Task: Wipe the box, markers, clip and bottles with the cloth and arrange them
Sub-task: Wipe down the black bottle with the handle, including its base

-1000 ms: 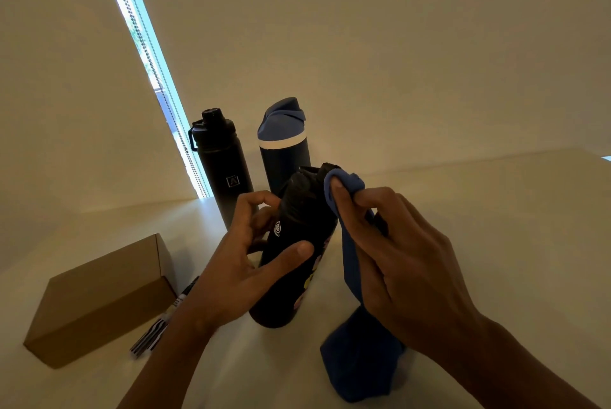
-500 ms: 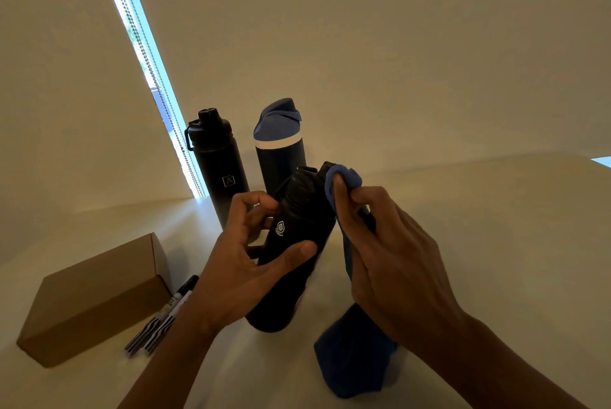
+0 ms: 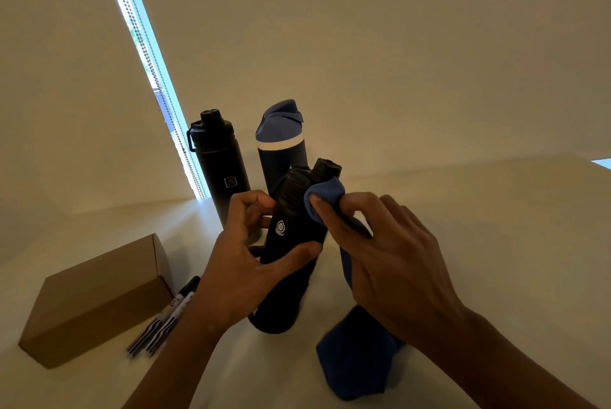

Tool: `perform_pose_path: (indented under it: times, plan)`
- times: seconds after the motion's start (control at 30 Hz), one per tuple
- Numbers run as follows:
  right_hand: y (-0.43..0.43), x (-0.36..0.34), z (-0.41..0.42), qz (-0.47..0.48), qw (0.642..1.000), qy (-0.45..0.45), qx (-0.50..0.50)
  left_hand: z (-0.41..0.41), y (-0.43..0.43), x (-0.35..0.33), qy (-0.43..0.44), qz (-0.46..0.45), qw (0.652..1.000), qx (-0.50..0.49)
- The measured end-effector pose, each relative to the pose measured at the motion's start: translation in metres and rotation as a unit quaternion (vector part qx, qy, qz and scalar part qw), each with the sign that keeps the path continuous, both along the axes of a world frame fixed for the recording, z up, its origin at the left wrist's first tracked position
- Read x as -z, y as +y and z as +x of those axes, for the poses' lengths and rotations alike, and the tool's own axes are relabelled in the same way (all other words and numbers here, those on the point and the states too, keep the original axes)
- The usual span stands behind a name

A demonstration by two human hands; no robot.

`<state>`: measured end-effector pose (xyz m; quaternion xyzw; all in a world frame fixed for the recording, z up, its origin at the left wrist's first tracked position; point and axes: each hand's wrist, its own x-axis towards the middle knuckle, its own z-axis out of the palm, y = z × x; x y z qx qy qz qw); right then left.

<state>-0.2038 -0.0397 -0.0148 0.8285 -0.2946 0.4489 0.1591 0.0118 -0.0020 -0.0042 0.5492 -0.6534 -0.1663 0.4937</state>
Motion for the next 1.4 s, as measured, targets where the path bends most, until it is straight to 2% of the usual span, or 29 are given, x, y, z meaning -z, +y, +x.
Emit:
perform_pose_path:
  times: [0.4, 0.53, 0.67, 0.9, 1.13, 1.27, 1.4]
  plan:
    - [-0.006, -0.009, -0.001, -0.04, 0.998, 0.023, 0.036, -0.001, -0.002, 0.001, -0.046, -0.018, 0.999, 0.002]
    - [-0.004, -0.021, -0.01, -0.006, 0.997, -0.07, 0.041, -0.001, -0.001, 0.002, -0.047, -0.017, 0.999, 0.016]
    - [-0.007, -0.021, -0.018, 0.044, 0.982, -0.183, -0.012, -0.004, 0.001, 0.002, -0.055, -0.027, 0.998, 0.013]
    - [0.002, -0.023, -0.025, 0.129, 0.946, -0.268, -0.13, -0.009, 0.001, 0.002, -0.051, -0.082, 0.995, 0.012]
    - [0.002, -0.023, -0.029, 0.122, 0.958, -0.225, -0.125, -0.019, 0.002, 0.003, -0.045, -0.112, 0.992, 0.037]
    - [0.002, -0.027, -0.033, 0.105, 0.974, -0.15, -0.131, -0.019, 0.003, 0.004, -0.065, -0.121, 0.989, 0.057]
    - [-0.003, -0.03, -0.04, 0.085, 0.99, -0.09, -0.071, -0.019, 0.004, 0.004, -0.074, -0.113, 0.989, 0.066]
